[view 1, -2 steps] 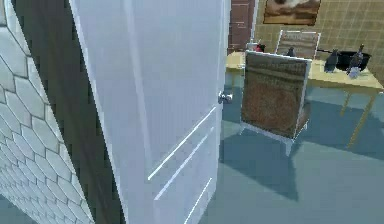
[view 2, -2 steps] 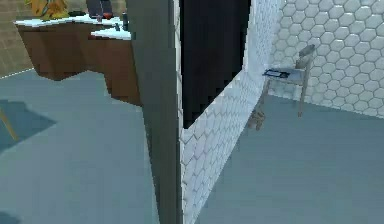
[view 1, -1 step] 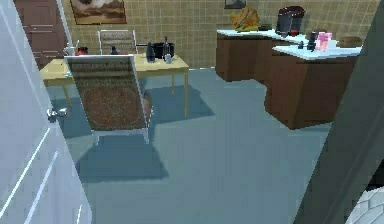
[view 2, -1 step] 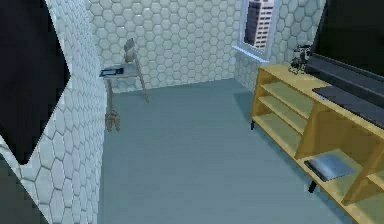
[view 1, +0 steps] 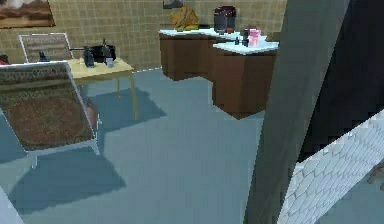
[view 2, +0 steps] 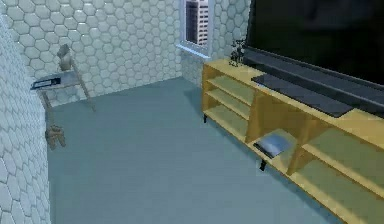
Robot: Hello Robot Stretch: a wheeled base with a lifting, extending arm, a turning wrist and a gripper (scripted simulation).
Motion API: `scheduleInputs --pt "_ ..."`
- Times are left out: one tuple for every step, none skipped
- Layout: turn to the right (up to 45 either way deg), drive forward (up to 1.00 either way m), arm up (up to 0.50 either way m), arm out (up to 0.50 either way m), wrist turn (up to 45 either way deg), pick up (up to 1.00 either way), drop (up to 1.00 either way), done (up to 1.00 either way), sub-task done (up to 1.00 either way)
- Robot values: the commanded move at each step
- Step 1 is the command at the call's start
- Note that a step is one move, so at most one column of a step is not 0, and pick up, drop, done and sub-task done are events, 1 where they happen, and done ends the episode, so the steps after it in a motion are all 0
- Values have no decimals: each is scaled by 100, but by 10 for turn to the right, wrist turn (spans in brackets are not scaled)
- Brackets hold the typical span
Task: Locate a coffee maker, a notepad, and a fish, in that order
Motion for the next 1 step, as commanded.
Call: scheduleInputs --pt "0 55 0 0 0 0 0 0 0"
